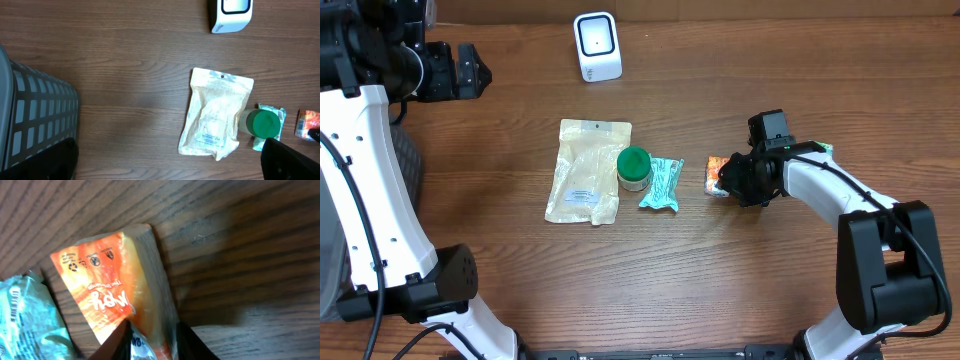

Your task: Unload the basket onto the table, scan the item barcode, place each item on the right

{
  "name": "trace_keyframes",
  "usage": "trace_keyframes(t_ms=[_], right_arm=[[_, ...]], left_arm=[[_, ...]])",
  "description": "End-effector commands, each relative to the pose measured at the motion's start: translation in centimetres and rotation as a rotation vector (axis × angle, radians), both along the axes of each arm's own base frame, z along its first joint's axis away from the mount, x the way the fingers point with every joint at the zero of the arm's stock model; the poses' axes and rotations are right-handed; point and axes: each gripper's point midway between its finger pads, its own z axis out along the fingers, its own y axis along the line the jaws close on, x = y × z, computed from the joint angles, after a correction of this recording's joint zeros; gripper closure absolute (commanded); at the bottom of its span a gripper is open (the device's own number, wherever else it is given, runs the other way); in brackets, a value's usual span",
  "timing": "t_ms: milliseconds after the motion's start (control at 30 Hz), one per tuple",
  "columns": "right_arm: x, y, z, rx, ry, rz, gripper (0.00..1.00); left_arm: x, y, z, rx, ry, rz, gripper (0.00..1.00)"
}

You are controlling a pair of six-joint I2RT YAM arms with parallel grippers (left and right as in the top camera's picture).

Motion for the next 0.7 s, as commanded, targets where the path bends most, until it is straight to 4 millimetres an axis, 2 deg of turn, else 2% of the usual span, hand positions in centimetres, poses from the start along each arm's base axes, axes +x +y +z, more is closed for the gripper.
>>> trace_keyframes(t_ms=[0,100,233,400,533,667], right_arm=[[-0.9,-0.4,-1.5,-0.006,0.043,-0.021,0.77],[-1.0,0.1,-2.2,0.02,0.062,-0.014,0.82],[-1.2,1.0,-2.9,0.07,0.086,-0.002,0.96],[-0.7,1.9,-2.0,0.113,0.068,0.039,0.96],[0.0,4.5,0.8,0.267,0.021,0.141,0.96],[0.8,7.8,6.6,0.509,-0.09,0.282,0.96]], left_arm=[[0.0,0.2,-0.1,0.009,0.005,-0.008,0.01],[0.0,0.2,-0.1,0.009,0.005,-0.008,0.0],[0.0,0.2,-0.1,0.009,0.005,-0.008,0.0],[0.0,0.2,-0.1,0.009,0.005,-0.008,0.01],[0.0,0.2,-0.1,0.009,0.005,-0.008,0.0],[0.0,0.2,-0.1,0.009,0.005,-0.008,0.01]])
